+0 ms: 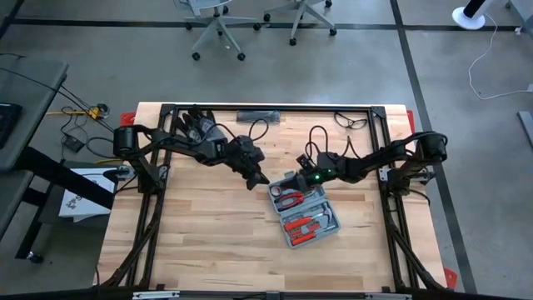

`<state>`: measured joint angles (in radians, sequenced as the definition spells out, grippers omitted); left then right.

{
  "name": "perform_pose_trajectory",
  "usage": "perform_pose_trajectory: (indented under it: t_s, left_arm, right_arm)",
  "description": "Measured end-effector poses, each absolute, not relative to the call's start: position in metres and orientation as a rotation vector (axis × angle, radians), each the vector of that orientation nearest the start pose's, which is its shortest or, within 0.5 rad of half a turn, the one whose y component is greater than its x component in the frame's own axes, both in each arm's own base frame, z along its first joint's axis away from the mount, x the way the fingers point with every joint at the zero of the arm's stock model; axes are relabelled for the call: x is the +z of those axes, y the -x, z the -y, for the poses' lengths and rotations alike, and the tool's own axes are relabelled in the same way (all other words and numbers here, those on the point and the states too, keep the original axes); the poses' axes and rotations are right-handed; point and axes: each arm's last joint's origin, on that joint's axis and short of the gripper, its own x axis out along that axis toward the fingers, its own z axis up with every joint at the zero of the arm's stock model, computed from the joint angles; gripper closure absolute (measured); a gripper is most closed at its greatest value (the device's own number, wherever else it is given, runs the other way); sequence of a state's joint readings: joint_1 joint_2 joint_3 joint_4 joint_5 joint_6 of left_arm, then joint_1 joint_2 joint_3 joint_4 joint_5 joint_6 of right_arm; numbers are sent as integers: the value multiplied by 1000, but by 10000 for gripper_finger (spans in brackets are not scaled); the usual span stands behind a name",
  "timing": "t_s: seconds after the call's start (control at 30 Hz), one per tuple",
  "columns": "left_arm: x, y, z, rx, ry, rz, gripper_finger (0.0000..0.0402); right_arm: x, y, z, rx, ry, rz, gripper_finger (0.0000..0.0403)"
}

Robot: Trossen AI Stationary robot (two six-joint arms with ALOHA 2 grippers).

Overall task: Prefit tool cases
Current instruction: Put the tape measure into the gray prefit tool case

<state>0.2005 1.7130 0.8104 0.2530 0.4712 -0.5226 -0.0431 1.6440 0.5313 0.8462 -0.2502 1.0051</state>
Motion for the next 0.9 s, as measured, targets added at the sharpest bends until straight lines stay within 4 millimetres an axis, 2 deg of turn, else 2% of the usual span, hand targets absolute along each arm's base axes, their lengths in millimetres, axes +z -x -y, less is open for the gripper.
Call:
perform_pose_trajectory:
  t_s: [0.07, 0.37, 0.57, 0.9]
  left_arm:
    - [153, -327, -53, -84, 713, -674, 401]
    - [152, -326, -53, -54, 718, -686, 401]
    - [150, -325, -52, -52, 720, -701, 401]
    - [148, -323, -52, -45, 712, -730, 401]
  right_arm:
    - [149, -299, 6, 58, -1017, -353, 403]
    - [125, -316, -3, 120, -1037, -466, 403]
    - [116, -310, -3, 101, -1062, -507, 403]
    - [117, -306, -3, 110, -1063, -503, 403]
